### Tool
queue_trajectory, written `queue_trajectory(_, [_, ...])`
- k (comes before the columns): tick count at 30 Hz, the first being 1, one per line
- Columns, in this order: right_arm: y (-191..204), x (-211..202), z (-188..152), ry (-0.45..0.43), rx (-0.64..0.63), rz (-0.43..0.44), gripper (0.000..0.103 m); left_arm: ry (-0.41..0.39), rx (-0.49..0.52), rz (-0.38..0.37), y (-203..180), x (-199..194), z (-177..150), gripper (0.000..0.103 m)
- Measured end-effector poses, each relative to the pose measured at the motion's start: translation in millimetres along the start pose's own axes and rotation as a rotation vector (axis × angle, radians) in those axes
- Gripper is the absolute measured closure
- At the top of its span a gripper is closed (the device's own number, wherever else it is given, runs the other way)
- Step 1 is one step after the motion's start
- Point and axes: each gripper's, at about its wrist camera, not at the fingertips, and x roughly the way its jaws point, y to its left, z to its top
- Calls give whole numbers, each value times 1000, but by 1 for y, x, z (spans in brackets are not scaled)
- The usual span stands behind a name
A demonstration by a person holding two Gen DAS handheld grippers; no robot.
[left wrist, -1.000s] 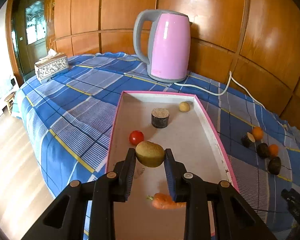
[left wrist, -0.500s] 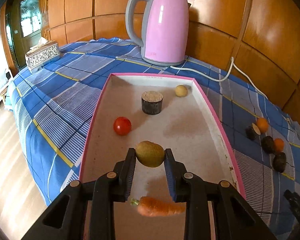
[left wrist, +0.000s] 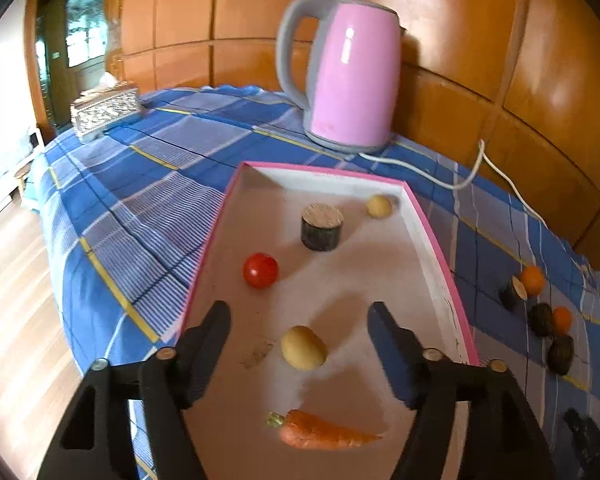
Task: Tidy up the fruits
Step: 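Reach the right tool to the large dark brown lump and grasp it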
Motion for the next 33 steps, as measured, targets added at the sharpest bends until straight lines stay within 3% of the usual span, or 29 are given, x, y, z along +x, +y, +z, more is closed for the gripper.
queue_trajectory(10, [-17,-1,-1,-21,99,-96,29,-7,-12,2,2,-9,-7,24])
queue_trajectory(14, [-20,-1,-4,-37,110,-115,25,-16,-27,23,3,-14,-12,15])
queue_trajectory(24, [-25,-1,-8,-78,172,-125,21,-35,-44,38,6,-26,-18,8])
queue_trajectory(33, [-30,-3,-1,-43,204,-118,21,-28,-38,38,9,-29,-24,5])
